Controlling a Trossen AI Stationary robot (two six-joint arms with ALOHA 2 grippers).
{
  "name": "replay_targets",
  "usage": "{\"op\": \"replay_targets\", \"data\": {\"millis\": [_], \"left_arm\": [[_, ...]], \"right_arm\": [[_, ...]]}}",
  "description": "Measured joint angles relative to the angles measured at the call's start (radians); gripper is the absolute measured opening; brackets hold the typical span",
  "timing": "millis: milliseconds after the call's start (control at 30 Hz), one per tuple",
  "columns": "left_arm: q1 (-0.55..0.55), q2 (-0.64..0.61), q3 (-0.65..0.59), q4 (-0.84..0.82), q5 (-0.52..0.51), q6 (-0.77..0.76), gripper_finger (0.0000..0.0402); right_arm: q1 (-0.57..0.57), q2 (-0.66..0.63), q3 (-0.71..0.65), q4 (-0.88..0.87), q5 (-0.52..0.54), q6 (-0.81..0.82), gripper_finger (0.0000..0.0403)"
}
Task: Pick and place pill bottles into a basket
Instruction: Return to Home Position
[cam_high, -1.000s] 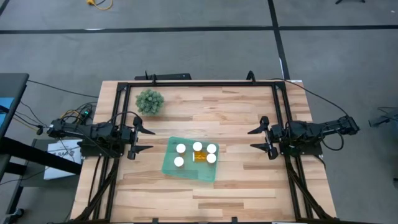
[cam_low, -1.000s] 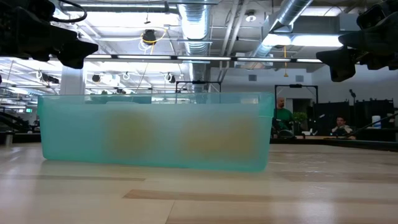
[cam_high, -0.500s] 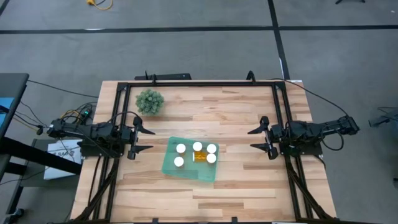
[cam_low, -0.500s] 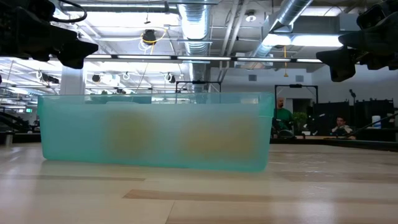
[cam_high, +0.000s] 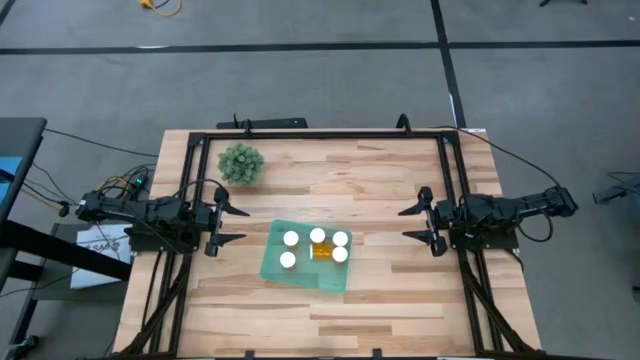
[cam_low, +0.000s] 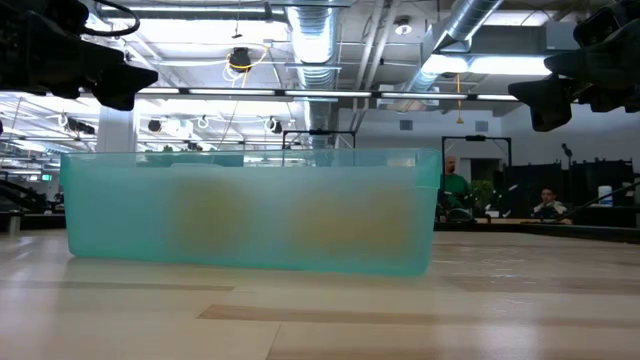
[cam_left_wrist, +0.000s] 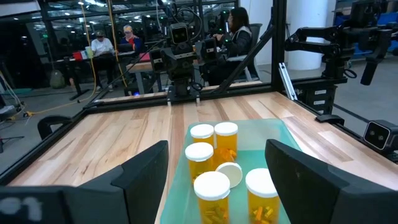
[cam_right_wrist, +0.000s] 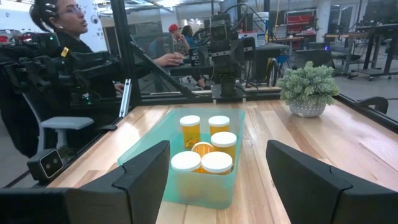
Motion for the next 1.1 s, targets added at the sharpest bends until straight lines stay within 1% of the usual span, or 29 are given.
{"op": "replay_targets", "data": {"millis": [1100], "left_arm": [[0.000, 0.000, 0.000, 0.000, 0.000, 0.002, 0.0259]], "right_arm": [[0.000, 0.000, 0.000, 0.000, 0.000, 0.000, 0.0260]]}}
